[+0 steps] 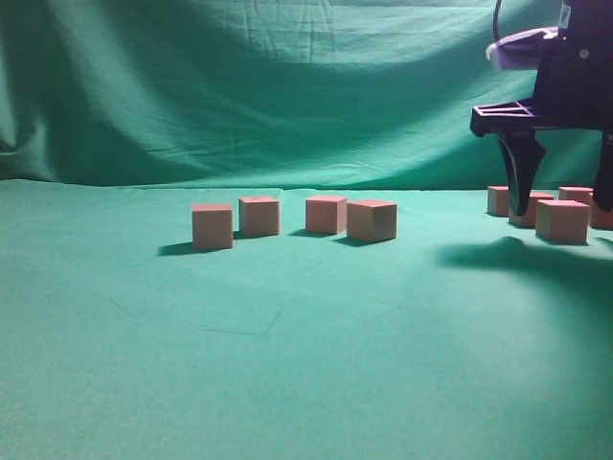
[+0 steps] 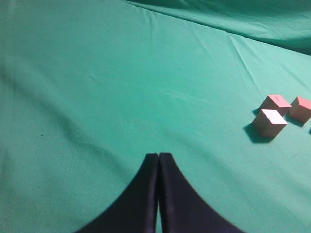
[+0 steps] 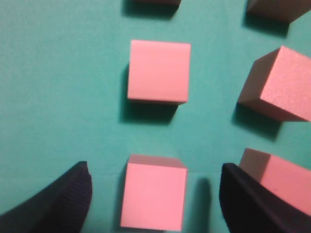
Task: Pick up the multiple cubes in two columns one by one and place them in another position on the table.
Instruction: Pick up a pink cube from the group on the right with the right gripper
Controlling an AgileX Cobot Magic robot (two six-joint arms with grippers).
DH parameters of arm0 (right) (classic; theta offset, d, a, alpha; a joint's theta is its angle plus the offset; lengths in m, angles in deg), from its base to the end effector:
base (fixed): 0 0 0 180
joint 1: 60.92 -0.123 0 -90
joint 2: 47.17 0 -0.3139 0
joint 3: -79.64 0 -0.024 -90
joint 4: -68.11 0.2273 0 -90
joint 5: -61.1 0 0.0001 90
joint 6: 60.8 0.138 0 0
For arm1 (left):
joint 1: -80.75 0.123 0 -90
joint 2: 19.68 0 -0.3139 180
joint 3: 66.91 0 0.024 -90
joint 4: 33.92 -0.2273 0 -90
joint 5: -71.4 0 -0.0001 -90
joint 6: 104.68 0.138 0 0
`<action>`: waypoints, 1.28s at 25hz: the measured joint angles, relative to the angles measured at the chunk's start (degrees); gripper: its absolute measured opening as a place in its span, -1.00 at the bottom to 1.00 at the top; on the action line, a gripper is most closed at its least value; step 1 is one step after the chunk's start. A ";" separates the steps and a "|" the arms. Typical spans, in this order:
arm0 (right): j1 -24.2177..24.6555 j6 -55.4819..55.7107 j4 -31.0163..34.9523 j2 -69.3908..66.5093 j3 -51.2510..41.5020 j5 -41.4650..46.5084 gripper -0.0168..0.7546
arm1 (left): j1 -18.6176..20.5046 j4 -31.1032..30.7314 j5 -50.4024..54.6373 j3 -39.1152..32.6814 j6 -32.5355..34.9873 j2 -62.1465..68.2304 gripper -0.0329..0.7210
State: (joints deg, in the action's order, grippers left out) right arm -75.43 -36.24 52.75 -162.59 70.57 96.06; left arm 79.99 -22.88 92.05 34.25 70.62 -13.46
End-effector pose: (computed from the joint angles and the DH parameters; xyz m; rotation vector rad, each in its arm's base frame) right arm 0.3786 0.0763 0.1707 -0.0233 2.7409 -0.0848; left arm 0.0449 -0.0099 0.1639 -0.1823 1.8368 -0.2552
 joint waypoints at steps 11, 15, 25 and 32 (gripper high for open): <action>0.00 0.00 0.00 -0.65 0.00 -2.86 0.16 | 0.00 0.00 0.00 0.00 0.00 0.00 -0.91; 0.00 0.00 0.00 -2.09 0.00 -1.76 0.16 | 0.00 0.00 0.00 0.00 0.00 0.00 -0.91; 0.00 0.11 0.00 -2.71 0.10 -0.38 -0.26 | 0.00 0.00 0.00 0.00 0.00 0.00 -0.91; -1.46 -0.50 0.11 4.60 0.10 3.46 -0.26 | 0.00 0.00 0.00 0.00 0.00 0.00 -0.91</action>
State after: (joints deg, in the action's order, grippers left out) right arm -76.89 -36.74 52.87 -157.99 70.67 99.52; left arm 79.99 -22.88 92.05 34.25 70.62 -13.46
